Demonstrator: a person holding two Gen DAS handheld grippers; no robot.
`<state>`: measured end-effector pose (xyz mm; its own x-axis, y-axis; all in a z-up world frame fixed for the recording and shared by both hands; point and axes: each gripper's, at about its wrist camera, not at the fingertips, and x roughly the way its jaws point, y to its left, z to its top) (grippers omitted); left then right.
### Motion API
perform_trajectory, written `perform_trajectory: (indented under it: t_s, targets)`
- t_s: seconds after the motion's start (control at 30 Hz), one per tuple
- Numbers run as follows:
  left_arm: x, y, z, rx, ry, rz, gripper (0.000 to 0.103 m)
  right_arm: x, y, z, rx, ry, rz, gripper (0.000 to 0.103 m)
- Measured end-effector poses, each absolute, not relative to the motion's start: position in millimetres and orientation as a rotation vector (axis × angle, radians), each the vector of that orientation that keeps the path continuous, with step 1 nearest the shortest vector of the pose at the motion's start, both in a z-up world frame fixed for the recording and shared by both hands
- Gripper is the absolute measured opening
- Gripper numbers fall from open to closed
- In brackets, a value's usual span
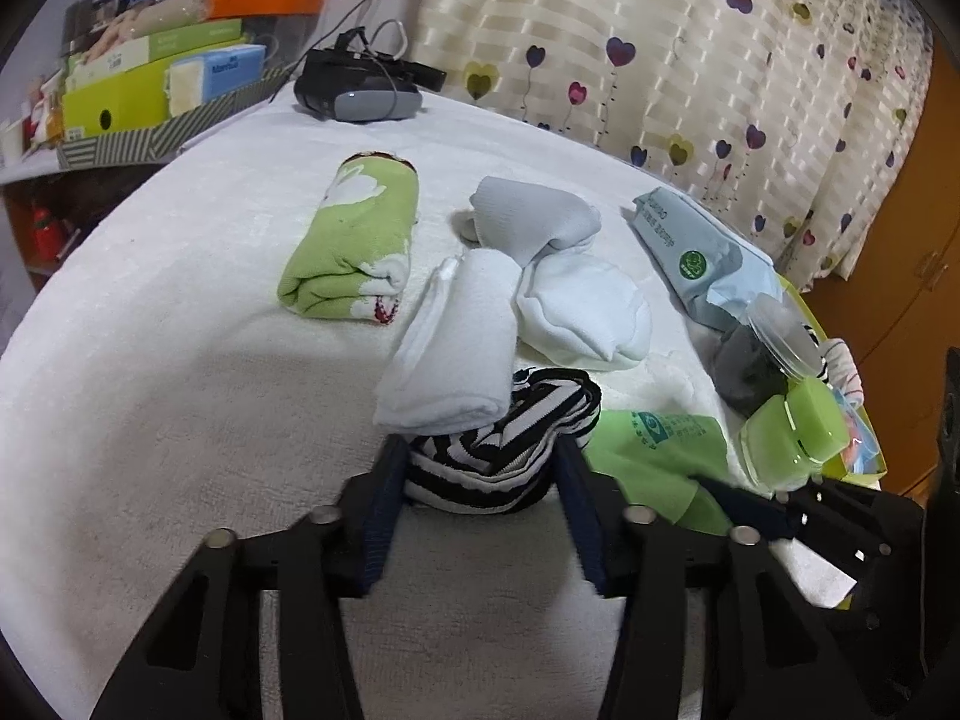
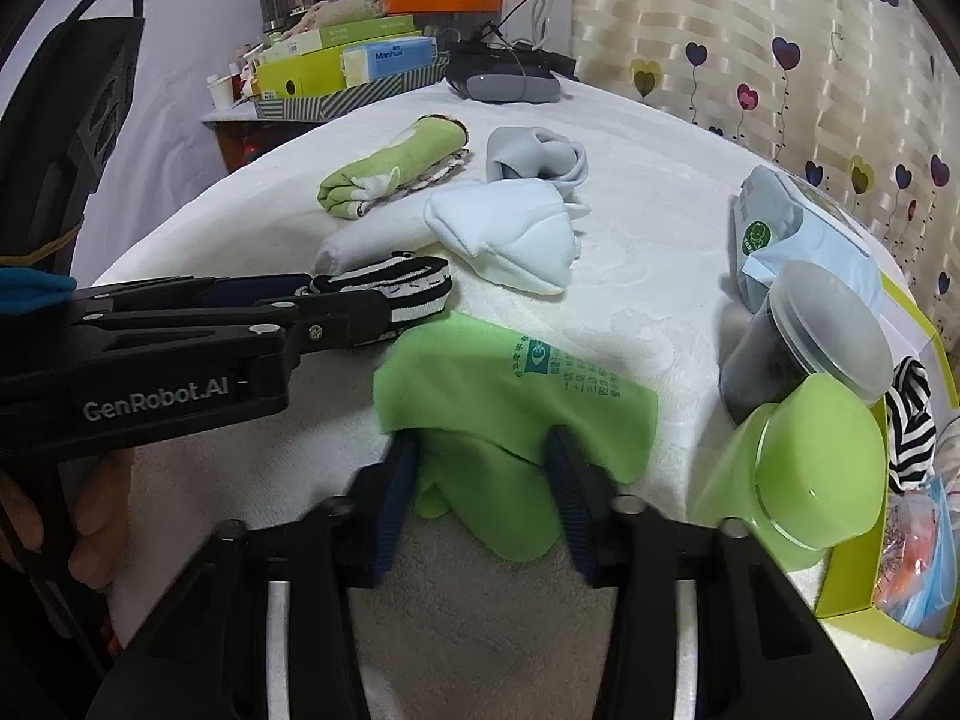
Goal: Organize soft objects
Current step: 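Grasp the striped sock with the left tool while the right tool grasps the green cloth, then carry the striped sock with the left tool while the right tool carries the green cloth to the box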
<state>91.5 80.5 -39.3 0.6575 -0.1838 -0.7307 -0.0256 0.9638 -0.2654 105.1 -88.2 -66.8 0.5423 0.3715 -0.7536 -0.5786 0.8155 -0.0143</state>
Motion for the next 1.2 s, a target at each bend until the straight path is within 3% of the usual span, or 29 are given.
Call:
perform_trajectory:
  t_s: [0.1,0.2,1.2]
  targets:
    - [91.0,80.4,-40.3,-0.281,0.863,-0.099,0.02,103.8,-91.9,-66.1,-0.265,0.817,0.569,0.009]
    - [86.8,78.4,-39.9,-0.286,0.86,-0.103,0.015,100.5,-98.9,-63.4,-0.237,0.809,0.579,0.007]
    - [20.0,18.6,25.4,-0.181,0.673,-0.196,0.013,35.8,-174.9,-8.7,-0.079,0.605,0.546,0.007]
